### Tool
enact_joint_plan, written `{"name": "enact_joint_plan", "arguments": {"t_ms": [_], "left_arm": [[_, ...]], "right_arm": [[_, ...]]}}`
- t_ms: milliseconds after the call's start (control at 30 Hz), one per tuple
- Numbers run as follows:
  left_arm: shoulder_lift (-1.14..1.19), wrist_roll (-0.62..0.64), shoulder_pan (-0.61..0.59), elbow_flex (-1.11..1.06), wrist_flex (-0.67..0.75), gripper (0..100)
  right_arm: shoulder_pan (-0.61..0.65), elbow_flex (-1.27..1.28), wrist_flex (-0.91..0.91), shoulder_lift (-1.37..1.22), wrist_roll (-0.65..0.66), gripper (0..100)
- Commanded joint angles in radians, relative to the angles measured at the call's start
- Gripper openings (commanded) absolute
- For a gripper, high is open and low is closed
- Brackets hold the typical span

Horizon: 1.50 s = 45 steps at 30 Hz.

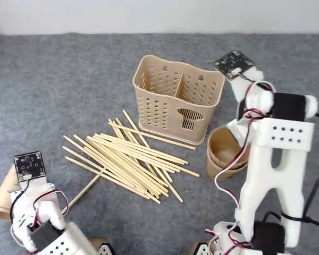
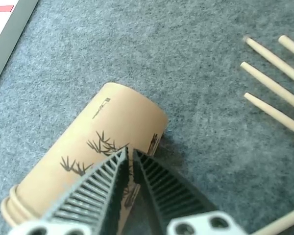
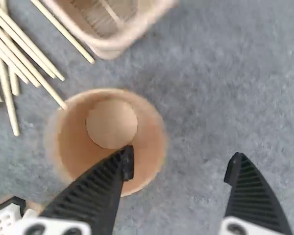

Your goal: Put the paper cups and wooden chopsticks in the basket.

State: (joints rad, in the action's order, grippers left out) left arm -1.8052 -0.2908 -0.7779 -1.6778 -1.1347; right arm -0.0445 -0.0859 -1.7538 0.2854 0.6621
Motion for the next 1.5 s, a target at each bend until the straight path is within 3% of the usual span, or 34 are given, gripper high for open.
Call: {"name": "enact_joint_plan", "arguments": {"t_ms": [0, 267, 467, 667, 767, 900, 1200, 1467], "left_arm": [[-0.015, 0.008, 0.002, 0.004, 0.018, 2], [-0.015, 0.011, 0.006, 0.013, 0.018, 2], [-0.014, -0.015, 0.000, 0.131, -0.015, 2], [-0.014, -0.196, -0.003, 0.311, -0.192, 2], [-0.014, -0.244, -0.069, 0.395, -0.261, 2], [-0.014, -0.336, -0.219, 0.476, -0.262, 2], [-0.014, -0.726, -0.479, 0.475, -0.259, 2], [-0.014, -0.879, -0.491, 0.285, -0.164, 2]], "right_arm": [[0.031, -0.051, -0.001, 0.008, -0.029, 30.7], [-0.001, -0.106, -0.044, 0.053, -0.031, 30.7], [-0.015, 0.020, -0.042, 0.213, -0.026, 30.7], [-0.018, 0.163, -0.039, 0.335, -0.023, 30.7], [-0.018, 0.189, -0.039, 0.363, -0.023, 30.7], [-0.019, 0.195, -0.039, 0.372, -0.023, 30.7], [-0.019, 0.195, -0.041, 0.371, -0.023, 30.7], [-0.019, 0.195, -0.041, 0.371, -0.023, 30.7]]}}
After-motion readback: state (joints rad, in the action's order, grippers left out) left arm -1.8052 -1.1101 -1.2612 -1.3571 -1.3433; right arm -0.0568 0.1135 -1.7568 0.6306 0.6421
